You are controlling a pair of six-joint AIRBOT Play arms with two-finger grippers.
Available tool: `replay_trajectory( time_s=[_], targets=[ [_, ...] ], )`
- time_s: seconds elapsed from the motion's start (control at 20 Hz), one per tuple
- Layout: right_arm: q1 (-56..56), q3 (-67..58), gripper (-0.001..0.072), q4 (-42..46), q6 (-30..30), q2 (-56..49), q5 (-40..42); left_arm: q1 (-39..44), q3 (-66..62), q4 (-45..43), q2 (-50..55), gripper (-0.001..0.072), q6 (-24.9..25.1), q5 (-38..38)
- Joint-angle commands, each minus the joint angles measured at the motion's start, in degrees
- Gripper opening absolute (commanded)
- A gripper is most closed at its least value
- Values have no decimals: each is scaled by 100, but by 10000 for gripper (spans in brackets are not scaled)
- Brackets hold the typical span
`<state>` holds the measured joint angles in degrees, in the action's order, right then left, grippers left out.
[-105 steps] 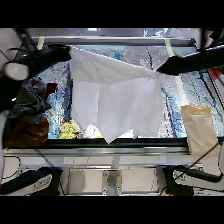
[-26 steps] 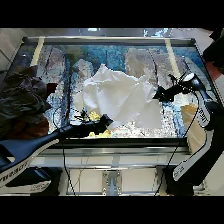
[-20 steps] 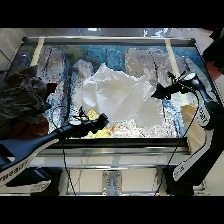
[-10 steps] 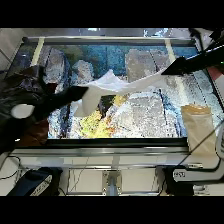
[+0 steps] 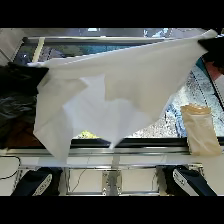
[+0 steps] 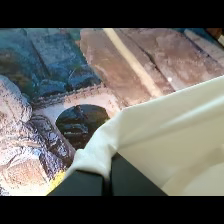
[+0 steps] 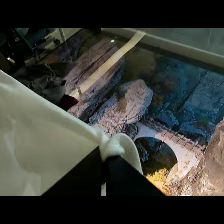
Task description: Fold the shirts.
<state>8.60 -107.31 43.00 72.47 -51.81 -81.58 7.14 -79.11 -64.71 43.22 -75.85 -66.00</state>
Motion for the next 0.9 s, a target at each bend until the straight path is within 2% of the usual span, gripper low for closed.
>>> replay_trajectory(
  time_s=[0.0, 0.15, 0.25, 0.4, 0.55, 0.6, 0.7, 0.75, 0.85],
  targets=[
    [-13, -7, 9, 643, 31, -238, 874, 179, -269, -444, 1040, 12, 369, -138],
    [-15, -7, 9, 933, 39, -1375, 1102, 181, -269, -955, 2234, 12, 396, 452],
    [-13, -7, 10, 949, 138, -2406, 1078, 181, -269, -1014, 2990, 13, 654, 1058],
    [-33, -7, 11, 949, 302, -4070, 1436, 181, -273, -1019, 4131, 14, 817, 2579],
    [-74, -7, 20, 831, 848, -5307, 2579, 181, -280, -986, 4874, 20, 717, 3971],
    [-87, -7, 86, 643, 852, -5506, 2957, 181, -280, -984, 4944, 54, 610, 4319],
    [-114, -9, 481, 275, 850, -5646, 3578, 136, -400, -986, 4929, 378, 560, 4715],
    [-105, -33, 486, 186, 848, -5606, 3705, 96, -592, -984, 4883, 540, 518, 4684],
    [42, -402, 485, 271, 839, -5499, 3331, -24, -883, -988, 4529, 564, 407, 4673]
  ],
)
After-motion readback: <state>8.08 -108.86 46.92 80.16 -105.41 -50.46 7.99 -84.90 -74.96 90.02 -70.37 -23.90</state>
